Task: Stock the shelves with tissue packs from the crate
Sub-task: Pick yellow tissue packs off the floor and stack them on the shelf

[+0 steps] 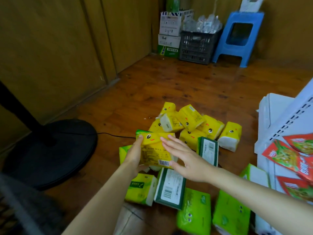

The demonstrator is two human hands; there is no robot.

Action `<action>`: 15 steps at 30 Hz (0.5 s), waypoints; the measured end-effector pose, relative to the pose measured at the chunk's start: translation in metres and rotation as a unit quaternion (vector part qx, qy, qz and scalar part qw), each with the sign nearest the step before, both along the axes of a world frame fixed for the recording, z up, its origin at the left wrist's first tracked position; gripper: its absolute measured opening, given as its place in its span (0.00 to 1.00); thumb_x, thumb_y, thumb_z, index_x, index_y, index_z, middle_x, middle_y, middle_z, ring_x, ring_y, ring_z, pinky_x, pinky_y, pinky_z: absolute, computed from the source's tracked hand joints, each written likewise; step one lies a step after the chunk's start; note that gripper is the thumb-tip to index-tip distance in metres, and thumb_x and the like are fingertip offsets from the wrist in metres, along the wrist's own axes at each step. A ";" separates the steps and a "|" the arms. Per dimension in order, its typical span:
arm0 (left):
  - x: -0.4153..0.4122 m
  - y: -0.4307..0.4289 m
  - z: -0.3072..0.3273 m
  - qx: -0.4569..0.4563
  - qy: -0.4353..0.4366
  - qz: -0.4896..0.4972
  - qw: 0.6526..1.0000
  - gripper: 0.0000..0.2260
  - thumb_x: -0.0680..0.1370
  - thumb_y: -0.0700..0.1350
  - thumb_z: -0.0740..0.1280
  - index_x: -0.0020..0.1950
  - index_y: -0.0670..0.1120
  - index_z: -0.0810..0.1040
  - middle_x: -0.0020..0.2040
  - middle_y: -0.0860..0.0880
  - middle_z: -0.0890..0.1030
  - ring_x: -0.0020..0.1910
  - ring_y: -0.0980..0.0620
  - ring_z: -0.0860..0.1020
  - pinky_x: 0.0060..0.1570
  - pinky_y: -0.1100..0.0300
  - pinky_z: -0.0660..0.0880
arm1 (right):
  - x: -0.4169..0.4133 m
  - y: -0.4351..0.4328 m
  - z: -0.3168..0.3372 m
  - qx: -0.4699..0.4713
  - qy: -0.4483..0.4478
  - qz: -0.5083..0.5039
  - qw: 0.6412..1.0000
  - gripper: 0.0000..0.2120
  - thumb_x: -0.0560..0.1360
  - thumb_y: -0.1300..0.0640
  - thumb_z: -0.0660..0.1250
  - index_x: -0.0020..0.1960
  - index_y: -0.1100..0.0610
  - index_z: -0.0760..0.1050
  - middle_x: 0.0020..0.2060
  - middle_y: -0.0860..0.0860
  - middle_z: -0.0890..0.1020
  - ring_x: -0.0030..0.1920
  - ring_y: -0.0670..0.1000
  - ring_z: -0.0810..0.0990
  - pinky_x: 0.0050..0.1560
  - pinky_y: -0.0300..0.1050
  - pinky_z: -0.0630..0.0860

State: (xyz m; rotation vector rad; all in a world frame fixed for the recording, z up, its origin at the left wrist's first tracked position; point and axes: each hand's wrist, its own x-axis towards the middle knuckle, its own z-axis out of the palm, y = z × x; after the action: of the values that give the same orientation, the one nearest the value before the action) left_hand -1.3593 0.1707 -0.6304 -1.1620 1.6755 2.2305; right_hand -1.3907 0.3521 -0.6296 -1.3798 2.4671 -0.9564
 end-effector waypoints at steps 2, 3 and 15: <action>-0.001 0.005 0.001 -0.003 0.019 0.012 1.000 0.21 0.78 0.61 0.58 0.70 0.55 0.66 0.64 0.47 0.72 0.60 0.45 0.72 0.55 0.49 0.73 | 0.002 -0.001 0.005 -0.075 -0.100 -0.062 0.990 0.21 0.78 0.54 0.61 0.69 0.46 0.62 0.70 0.32 0.53 0.73 0.35 0.48 0.73 0.39 0.50; -0.001 0.007 0.001 -0.008 0.032 0.014 0.999 0.20 0.79 0.59 0.57 0.69 0.55 0.66 0.61 0.48 0.72 0.58 0.46 0.72 0.55 0.50 0.72 | 0.004 -0.004 0.009 -0.126 -0.160 -0.105 0.973 0.19 0.78 0.56 0.62 0.65 0.42 0.66 0.69 0.32 0.56 0.72 0.36 0.52 0.72 0.41 0.56; 0.008 0.019 0.009 -0.125 0.223 -0.059 0.965 0.19 0.82 0.54 0.51 0.73 0.55 0.64 0.65 0.53 0.73 0.64 0.56 0.71 0.63 0.58 0.68 | -0.016 -0.026 0.023 -0.281 -0.604 -0.292 0.687 0.21 0.72 0.45 0.68 0.63 0.45 0.70 0.59 0.52 0.78 0.55 0.55 0.79 0.52 0.56 0.77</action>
State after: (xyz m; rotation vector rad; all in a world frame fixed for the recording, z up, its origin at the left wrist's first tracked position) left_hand -1.3516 0.1901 -0.6213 -0.5953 2.1793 2.3822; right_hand -1.4066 0.3265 -0.6070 0.2473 1.4737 -1.9685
